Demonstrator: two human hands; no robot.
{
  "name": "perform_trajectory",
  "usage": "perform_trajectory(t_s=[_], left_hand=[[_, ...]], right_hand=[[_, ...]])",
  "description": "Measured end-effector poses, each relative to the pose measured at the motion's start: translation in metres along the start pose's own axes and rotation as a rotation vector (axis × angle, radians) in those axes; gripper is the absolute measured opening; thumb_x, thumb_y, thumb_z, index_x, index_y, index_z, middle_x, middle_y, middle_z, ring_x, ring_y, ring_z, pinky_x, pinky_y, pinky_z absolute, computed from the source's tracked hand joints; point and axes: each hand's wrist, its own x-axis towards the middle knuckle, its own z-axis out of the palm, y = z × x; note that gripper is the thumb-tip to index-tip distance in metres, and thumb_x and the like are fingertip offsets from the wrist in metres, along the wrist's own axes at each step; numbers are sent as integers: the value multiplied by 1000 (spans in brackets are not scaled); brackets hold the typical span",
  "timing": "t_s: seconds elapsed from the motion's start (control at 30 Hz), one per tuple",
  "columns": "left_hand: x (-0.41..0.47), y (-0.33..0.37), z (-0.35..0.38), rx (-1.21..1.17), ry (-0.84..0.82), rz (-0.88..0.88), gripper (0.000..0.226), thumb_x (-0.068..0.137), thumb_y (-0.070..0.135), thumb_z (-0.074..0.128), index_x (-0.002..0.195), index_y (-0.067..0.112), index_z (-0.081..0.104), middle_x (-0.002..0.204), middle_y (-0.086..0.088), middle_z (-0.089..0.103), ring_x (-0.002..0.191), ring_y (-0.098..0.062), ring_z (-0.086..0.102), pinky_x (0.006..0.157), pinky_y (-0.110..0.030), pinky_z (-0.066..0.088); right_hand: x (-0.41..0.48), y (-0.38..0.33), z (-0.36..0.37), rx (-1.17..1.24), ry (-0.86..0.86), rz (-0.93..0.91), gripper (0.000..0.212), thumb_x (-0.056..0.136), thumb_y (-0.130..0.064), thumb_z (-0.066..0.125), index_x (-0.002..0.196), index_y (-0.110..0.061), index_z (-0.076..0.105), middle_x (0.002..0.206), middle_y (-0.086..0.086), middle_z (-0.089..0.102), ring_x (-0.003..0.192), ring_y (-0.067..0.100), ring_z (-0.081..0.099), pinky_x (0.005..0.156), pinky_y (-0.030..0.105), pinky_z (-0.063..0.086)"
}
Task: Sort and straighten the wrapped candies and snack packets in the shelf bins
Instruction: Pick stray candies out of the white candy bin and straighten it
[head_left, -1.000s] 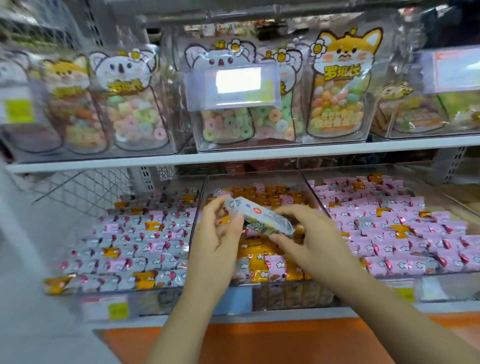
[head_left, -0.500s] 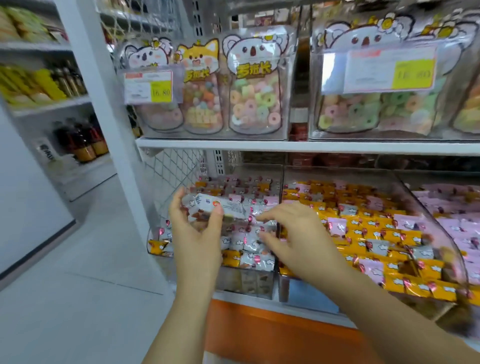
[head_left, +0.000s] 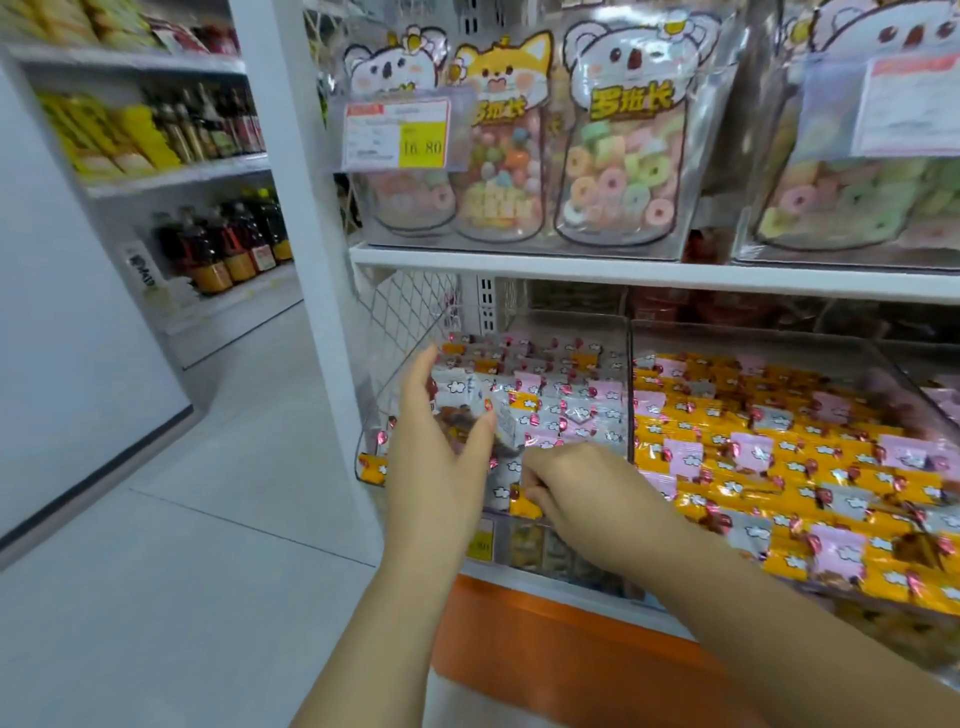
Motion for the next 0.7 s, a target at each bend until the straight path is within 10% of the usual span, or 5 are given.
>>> perform_trajectory(t_s=[0.2,0.33,0.47,0.57,0.7], left_hand=[[-2,-4,-3,2,21,9,63,89,21,62,141,39,29,118,10,53,81,7,54,66,0,39],[0,-5,0,79,-12,20,60,91,25,58,142,36,29,105,14,60,93,11,55,73,-5,42],[2,-9,4,124,-63,18,59,93,27,55,142,39,26,140,7,47,120,-15,53,95,-35,48],[2,-8,5,165,-88,26,60,94,23,54,143,37,24,144,10,42,121,-13,51,94,-29,44],[0,-7,7,160,-102,41,59,94,24,54,144,35,25,145,12,39,126,-10,44,94,-23,37]], right_hand=[[-4,-1,2,32,35,8,13,97,-11,41,93,-21,33,75,7,59,66,25,55,64,42,50],[-8,-5,-7,177,76,20,10,100,-18,35,91,-21,32,75,2,52,67,22,51,63,41,45],[-15,-16,-14,386,190,79,9,101,-23,33,96,-21,40,71,0,51,64,20,51,61,41,46],[-11,-14,-22,583,335,143,8,99,-24,40,94,-22,46,63,0,56,56,20,55,57,40,48],[-13,-3,-20,255,157,104,30,87,-46,57,113,-30,55,90,-16,60,83,0,53,76,24,46]])
